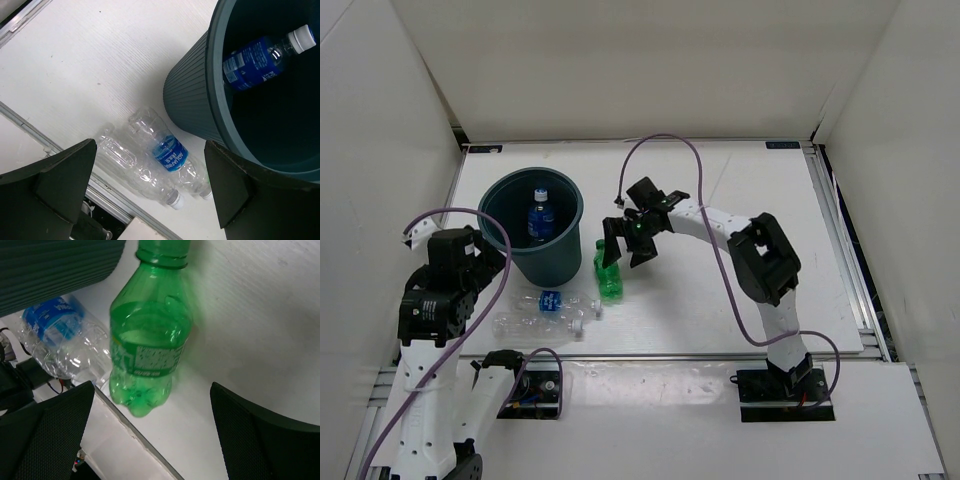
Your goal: Put the plastic bottles in the bin
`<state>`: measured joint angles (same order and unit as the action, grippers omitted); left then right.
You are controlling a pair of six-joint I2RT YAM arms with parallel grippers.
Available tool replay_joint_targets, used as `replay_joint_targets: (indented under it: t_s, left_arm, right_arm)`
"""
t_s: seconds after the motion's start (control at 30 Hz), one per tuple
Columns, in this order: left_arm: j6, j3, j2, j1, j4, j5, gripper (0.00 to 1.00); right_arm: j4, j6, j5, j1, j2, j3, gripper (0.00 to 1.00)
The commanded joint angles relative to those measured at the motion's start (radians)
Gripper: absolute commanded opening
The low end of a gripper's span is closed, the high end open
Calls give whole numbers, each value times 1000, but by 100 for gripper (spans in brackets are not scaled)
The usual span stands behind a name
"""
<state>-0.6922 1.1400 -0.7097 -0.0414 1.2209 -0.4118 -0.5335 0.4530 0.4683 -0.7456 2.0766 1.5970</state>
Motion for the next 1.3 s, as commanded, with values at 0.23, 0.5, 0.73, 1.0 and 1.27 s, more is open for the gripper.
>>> replay_joint_targets:
  t_s: [0.23,0.5,0.73,1.0,1.27]
  left_arm:
    - [26,37,9,3,55,-1,100]
    - [26,37,0,3,55,-1,100]
    - [-47,-22,27,3,28,-1,100]
    - [-171,-115,121,3,40,59,100]
    - [-179,-177,69,3,101,149,100]
  right_arm:
    - [75,72,144,2,115,86,95]
    - [46,62,155,32,103,43,64]
    - [35,62,127,118,-65,-106,39]
    - [-13,131,69,132,-346,39,21]
    - [-22,164,-11,-10,-89,711,17]
